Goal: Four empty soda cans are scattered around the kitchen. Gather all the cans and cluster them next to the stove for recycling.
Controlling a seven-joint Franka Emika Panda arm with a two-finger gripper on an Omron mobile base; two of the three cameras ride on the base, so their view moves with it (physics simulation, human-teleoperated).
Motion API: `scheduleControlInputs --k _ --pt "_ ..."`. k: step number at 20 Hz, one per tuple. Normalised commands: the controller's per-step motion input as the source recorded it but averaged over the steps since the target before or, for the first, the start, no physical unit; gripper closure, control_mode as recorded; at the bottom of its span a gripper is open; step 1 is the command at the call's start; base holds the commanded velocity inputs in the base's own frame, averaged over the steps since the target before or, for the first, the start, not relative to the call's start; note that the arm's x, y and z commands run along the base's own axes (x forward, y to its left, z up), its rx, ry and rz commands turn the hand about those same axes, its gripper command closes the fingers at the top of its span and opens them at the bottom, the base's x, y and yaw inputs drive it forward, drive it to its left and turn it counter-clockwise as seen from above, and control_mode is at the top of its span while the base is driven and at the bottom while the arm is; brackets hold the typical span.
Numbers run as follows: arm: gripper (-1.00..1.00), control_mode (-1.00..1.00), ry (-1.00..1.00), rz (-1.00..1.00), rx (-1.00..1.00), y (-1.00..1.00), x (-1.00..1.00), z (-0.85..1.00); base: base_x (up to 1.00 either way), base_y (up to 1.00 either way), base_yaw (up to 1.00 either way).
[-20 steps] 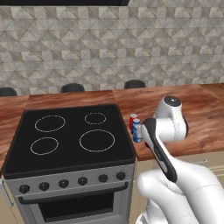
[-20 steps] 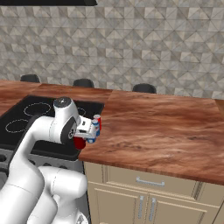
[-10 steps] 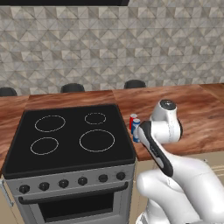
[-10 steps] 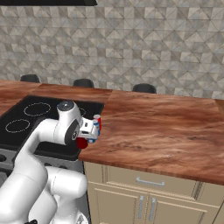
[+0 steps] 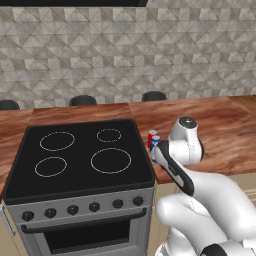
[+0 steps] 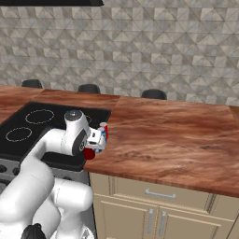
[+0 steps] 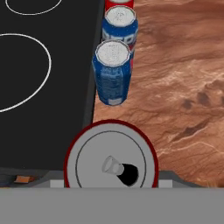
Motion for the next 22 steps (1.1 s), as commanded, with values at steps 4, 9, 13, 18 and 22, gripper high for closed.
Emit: scheduleControlInputs --k 4,9,13,18,22 --pt "1.0 -1.0 0.0 0.0 0.0 0.01 0.12 -0.22 0.0 0.0 0.0" --pt "1.0 -1.0 0.0 0.0 0.0 0.0 0.15 -0.18 0.0 0.0 0.0" --pt "1.0 -1.0 0.0 0.0 0.0 0.0 0.19 -0.13 0.0 0.0 0.0" --pt "1.0 -1.0 0.0 0.0 0.0 0.0 0.11 -0.11 0.0 0.0 0.0" --pt "1.0 -1.0 0.0 0.0 0.0 0.0 0.03 -0.15 0.0 0.0 0.0"
